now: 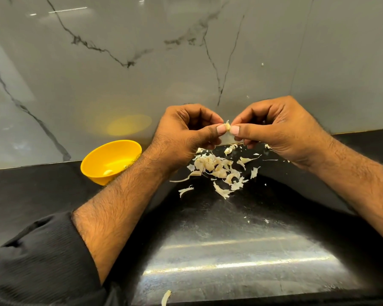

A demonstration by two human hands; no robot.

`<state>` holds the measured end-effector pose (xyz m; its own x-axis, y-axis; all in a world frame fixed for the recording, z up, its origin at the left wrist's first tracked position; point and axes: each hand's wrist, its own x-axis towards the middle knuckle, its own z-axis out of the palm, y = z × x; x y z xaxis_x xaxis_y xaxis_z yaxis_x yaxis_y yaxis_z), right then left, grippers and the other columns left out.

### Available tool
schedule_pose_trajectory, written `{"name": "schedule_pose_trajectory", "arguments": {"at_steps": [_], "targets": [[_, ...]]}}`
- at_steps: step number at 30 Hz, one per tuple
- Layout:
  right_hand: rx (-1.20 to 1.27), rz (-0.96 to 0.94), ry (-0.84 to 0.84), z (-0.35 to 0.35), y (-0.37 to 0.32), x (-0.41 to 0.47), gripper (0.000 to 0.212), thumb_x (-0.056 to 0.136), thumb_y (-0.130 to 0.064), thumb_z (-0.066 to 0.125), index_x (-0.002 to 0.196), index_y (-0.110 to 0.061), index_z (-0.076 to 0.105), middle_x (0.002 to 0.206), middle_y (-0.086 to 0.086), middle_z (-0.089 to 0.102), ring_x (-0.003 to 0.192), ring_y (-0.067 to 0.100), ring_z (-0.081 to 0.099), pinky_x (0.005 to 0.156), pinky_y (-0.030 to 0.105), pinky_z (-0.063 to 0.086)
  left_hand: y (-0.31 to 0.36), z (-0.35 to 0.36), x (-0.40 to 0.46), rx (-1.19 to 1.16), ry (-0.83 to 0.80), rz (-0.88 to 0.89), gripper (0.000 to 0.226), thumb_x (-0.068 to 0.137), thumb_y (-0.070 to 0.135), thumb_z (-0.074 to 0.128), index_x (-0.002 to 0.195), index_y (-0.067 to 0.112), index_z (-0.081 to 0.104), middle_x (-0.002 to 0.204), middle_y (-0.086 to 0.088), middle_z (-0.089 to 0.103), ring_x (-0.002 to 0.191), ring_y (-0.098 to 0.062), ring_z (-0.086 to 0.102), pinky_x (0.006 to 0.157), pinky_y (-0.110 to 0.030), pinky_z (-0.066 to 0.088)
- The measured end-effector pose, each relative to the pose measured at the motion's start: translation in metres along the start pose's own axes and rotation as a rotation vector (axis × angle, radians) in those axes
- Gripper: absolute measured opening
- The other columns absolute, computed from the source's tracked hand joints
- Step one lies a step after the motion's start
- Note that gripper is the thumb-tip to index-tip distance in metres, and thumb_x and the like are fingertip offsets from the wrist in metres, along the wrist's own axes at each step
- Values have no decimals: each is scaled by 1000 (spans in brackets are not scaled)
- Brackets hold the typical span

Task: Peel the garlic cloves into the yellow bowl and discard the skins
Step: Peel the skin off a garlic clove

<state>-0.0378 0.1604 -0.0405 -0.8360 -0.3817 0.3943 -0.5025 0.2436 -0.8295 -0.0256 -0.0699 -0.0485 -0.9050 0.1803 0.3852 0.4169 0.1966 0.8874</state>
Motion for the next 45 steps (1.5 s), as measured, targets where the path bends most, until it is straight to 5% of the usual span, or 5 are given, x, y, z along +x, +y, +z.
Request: {"name": "schedule_pose_trajectory", "arguments": {"at_steps": [20,26,33,41,45], "targets": [[-275,10,2,1,0,2,10,96,-25,74,88,-22,80,75,1,76,71,23,73,70,37,64,-4,6,-1,370,-30,162,5,96,15,79,101,14,80,84,4,78,78,-13,77,76,-35,66],[-349,-13,-30,2,1,3,11,95,-24,73,85,-24,78,70,-1,72,59,11,63,55,21,53,-3,6,-1,355,-86,140,6,97,14,78,102,11,79,85,-1,78,78,-15,77,76,-34,66],[4,135,15,6,5,4,11,95,-13,73,90,-4,77,71,8,70,62,19,61,61,30,56,-1,8,-3,132,-50,56,10,96,8,77,104,3,79,86,-12,79,76,-27,76,74,-38,66],[149,205,36,8,8,5,13,93,-7,72,93,5,75,68,7,64,58,14,55,66,39,54,1,12,-5,307,-8,140,18,88,24,88,101,12,81,85,4,80,76,-8,76,68,-19,59],[180,204,19,7,6,5,13,96,-6,69,97,7,75,66,4,64,57,12,54,66,37,53,0,11,-2,308,48,176,15,90,23,86,99,13,78,84,2,77,75,-12,74,68,-23,60]]}}
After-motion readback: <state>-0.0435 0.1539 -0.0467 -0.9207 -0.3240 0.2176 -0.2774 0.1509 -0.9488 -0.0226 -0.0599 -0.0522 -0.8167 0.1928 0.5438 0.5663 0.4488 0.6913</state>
